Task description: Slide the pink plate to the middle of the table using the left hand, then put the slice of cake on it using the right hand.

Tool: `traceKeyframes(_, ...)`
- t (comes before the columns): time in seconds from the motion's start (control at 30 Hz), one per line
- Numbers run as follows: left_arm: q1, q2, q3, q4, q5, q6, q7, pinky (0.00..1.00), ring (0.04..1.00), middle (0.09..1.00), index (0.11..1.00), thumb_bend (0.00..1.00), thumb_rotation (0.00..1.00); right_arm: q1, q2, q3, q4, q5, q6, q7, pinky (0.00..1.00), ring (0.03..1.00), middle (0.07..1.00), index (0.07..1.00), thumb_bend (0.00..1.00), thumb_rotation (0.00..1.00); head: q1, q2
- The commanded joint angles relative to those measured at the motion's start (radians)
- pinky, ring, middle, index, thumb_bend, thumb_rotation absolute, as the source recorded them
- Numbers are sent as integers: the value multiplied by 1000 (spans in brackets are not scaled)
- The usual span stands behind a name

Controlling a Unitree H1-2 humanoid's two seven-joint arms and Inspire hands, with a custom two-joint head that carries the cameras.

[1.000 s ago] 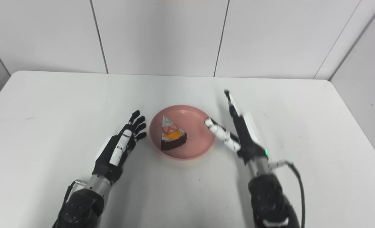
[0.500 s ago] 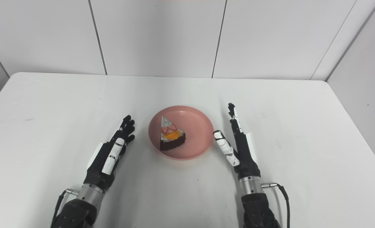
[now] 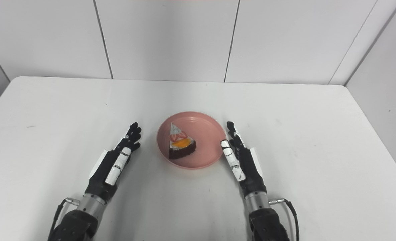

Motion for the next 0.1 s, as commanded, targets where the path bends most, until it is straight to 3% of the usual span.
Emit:
traceKeyframes(0.0, 35, 28, 8, 20, 13, 30, -1, 968, 998, 1000, 987, 380, 1000, 5, 5, 4, -25, 3, 25, 5, 952, 959, 960, 953, 285, 1000, 0, 1)
traceKeyframes(0.07, 37, 27, 9, 18, 6, 33, -5, 965, 998, 1000, 985, 385, 1000, 5, 5, 5, -25, 4, 31, 6, 950, 957, 957, 953, 272, 1000, 0, 1)
